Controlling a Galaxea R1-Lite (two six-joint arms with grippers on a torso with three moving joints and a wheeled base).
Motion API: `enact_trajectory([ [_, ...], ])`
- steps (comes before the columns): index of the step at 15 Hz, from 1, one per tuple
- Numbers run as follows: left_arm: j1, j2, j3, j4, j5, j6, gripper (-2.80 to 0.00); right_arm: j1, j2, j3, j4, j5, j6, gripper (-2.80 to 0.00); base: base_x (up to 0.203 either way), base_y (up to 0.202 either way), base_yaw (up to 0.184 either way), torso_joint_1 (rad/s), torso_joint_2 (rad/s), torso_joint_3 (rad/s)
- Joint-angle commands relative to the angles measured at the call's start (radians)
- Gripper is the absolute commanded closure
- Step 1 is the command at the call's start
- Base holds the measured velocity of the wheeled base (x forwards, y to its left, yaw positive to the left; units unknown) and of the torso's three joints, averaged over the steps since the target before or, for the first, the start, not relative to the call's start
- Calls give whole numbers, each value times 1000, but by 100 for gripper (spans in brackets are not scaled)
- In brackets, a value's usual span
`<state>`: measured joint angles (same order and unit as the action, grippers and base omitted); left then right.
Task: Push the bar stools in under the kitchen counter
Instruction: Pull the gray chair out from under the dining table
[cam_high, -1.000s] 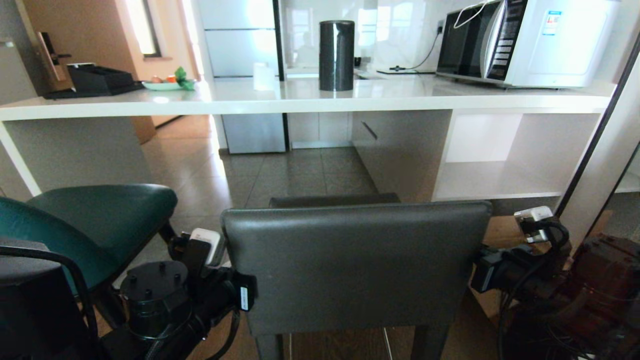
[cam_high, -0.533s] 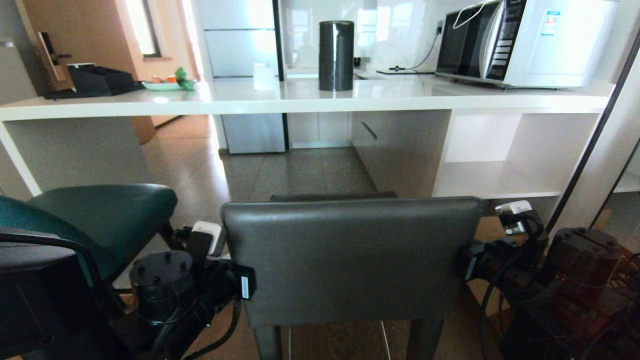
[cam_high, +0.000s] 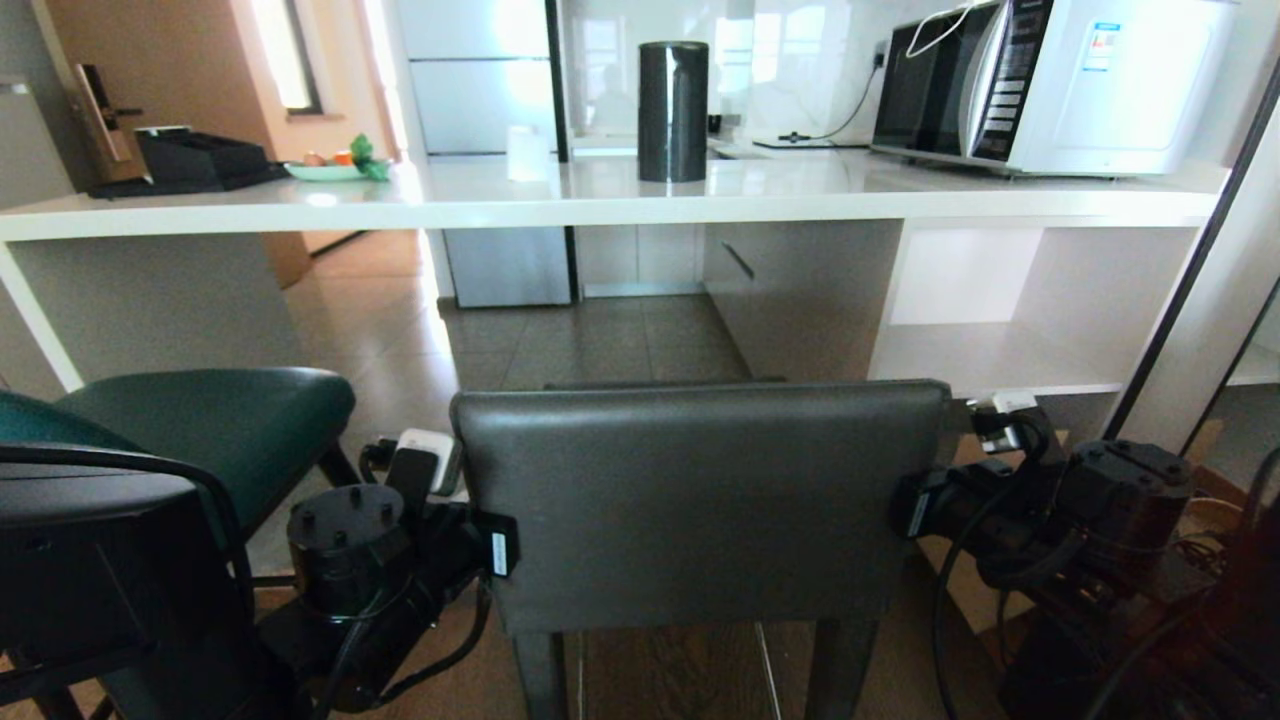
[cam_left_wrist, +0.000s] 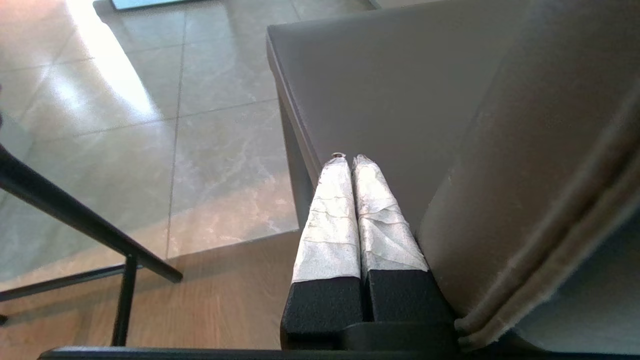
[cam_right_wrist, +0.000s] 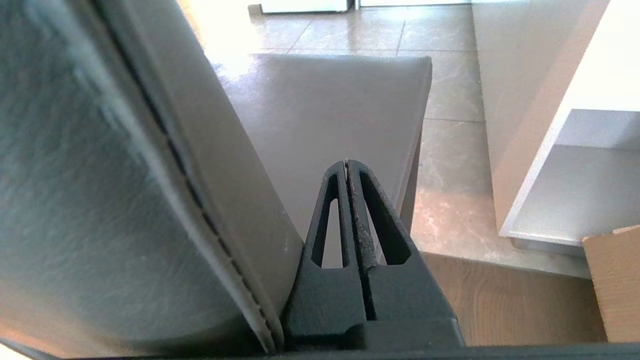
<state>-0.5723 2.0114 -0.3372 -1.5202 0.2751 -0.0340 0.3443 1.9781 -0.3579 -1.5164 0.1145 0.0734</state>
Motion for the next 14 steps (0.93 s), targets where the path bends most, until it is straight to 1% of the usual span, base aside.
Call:
enact_trajectory([
  [1, 2, 18, -13, -10, -1, 1, 0, 4, 22, -6, -8, 2, 0, 0, 0, 0, 0, 0, 0, 0],
  [4, 3, -5, -1, -10, 2, -4, 0, 5, 1, 6, -8, 1, 0, 0, 0, 0, 0, 0, 0, 0],
  [7, 41, -96, 62, -10, -4, -7, 0, -25, -67, 48, -8, 3, 2, 0, 0, 0, 0, 0, 0, 0],
  [10, 102, -180, 149, -10, -9, -27, 0, -104, -122, 67, -8, 12, 3, 0, 0, 0, 0, 0, 0, 0],
  [11, 112, -204, 181, -10, -9, -40, 0, -133, -135, 79, -8, 21, 2, 0, 0, 0, 0, 0, 0, 0],
  [14, 119, -297, 235, -10, -7, -86, 0, -216, -197, 135, -8, 85, 4, 0, 0, 0, 0, 0, 0, 0],
])
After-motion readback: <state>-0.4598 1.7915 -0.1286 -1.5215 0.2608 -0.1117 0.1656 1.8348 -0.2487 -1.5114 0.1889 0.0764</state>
